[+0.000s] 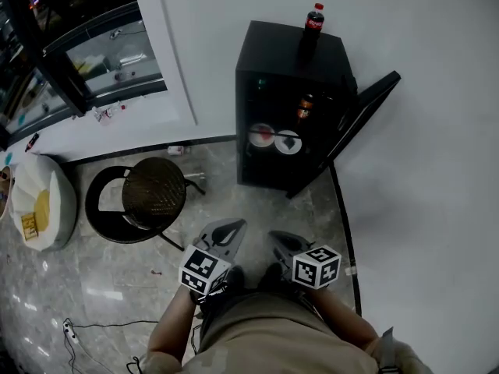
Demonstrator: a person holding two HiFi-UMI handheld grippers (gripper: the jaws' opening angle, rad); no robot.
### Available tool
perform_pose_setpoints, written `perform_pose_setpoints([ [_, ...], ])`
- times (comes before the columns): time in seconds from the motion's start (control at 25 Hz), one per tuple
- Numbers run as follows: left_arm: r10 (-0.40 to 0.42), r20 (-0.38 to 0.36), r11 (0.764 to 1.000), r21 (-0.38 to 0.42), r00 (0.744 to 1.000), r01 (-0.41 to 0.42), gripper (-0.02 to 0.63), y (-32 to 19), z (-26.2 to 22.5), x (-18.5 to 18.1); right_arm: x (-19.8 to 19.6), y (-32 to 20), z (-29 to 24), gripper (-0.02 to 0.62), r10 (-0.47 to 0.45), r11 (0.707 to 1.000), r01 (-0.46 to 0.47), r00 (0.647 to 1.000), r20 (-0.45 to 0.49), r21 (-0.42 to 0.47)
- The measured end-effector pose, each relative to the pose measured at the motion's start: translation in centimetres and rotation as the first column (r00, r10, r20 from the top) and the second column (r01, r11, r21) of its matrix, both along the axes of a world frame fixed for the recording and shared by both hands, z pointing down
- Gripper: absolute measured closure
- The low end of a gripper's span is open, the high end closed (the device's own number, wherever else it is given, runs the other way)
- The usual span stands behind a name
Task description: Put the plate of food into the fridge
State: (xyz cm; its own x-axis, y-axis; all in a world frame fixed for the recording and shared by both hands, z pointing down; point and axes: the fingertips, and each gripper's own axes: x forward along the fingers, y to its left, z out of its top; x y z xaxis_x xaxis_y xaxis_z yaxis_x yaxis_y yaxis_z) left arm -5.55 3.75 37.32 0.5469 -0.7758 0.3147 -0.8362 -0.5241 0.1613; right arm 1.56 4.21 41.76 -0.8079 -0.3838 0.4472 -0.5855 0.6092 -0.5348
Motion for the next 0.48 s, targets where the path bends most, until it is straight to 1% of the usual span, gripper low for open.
perform_pose_setpoints([
  [0.48, 0.066, -0.007, 0.998, -0.010, 0.998, -0.066, 0.595, 1.5, 0.1, -0.8, -0.9, 1.6, -0.1, 0.574, 0.058, 0.998, -0.057, 0.998, -0.031, 0.024],
])
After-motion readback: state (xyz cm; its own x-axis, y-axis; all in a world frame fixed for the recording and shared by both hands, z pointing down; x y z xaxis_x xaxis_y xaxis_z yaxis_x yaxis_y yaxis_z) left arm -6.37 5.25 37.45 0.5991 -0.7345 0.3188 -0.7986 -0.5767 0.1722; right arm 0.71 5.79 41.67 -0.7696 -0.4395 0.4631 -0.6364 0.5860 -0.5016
